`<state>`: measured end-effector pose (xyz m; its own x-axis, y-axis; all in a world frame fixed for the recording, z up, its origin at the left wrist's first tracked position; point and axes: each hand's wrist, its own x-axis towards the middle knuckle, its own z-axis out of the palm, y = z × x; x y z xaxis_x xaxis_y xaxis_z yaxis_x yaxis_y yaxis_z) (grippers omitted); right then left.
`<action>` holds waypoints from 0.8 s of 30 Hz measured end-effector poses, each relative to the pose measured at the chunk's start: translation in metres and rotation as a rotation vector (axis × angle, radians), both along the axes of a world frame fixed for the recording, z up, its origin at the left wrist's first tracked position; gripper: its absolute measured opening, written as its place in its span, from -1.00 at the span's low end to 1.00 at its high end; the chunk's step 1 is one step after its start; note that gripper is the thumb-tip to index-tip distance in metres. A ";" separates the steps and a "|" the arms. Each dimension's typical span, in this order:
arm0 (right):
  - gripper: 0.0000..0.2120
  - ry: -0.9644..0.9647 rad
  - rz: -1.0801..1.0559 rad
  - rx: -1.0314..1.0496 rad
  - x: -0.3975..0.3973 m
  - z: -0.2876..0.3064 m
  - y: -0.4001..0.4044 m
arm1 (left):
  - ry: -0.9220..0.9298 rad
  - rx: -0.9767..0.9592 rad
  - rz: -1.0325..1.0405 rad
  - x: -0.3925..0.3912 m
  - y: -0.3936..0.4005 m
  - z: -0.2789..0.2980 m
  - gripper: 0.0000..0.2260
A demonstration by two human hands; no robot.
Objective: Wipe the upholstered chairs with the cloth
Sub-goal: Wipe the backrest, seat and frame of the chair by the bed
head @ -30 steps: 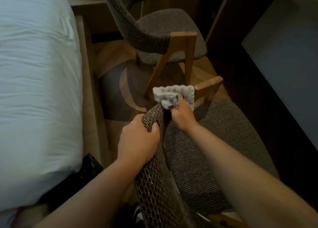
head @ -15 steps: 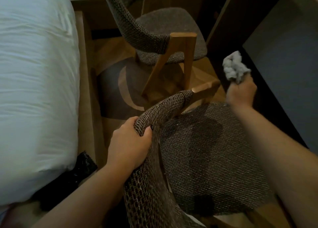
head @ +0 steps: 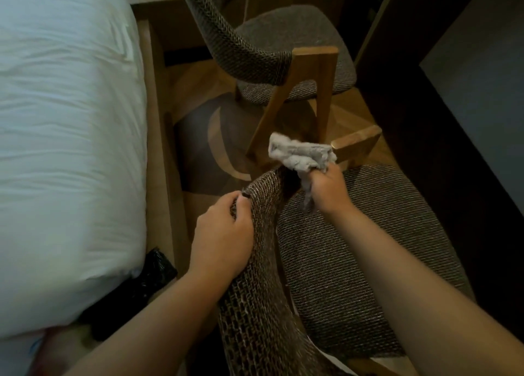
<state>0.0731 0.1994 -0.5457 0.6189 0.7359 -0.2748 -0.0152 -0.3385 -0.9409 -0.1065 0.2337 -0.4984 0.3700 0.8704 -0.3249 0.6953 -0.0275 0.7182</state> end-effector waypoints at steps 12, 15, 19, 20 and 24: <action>-0.47 0.264 0.224 0.134 -0.105 0.041 -0.056 | -0.706 -0.264 0.682 -0.013 -0.004 -0.003 -0.46; -0.58 0.244 0.329 0.195 -0.122 0.059 -0.081 | -0.936 -0.542 0.804 -0.025 -0.004 -0.003 -0.46; -0.76 0.311 0.094 0.209 -0.090 0.082 -0.065 | -0.925 -0.734 0.675 -0.031 -0.012 0.003 -0.40; -0.78 0.276 0.073 0.265 -0.079 0.084 -0.057 | -0.935 -0.782 0.646 -0.032 -0.013 0.005 -0.37; -0.61 -0.112 0.348 0.229 -0.105 0.087 -0.037 | -0.943 -0.890 0.541 -0.041 -0.014 0.008 -0.31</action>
<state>-0.0323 0.1626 -0.4587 0.3392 0.9404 -0.0252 0.1690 -0.0873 -0.9817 -0.1472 0.2197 -0.4899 0.4447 0.6101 -0.6557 -0.2732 0.7896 0.5494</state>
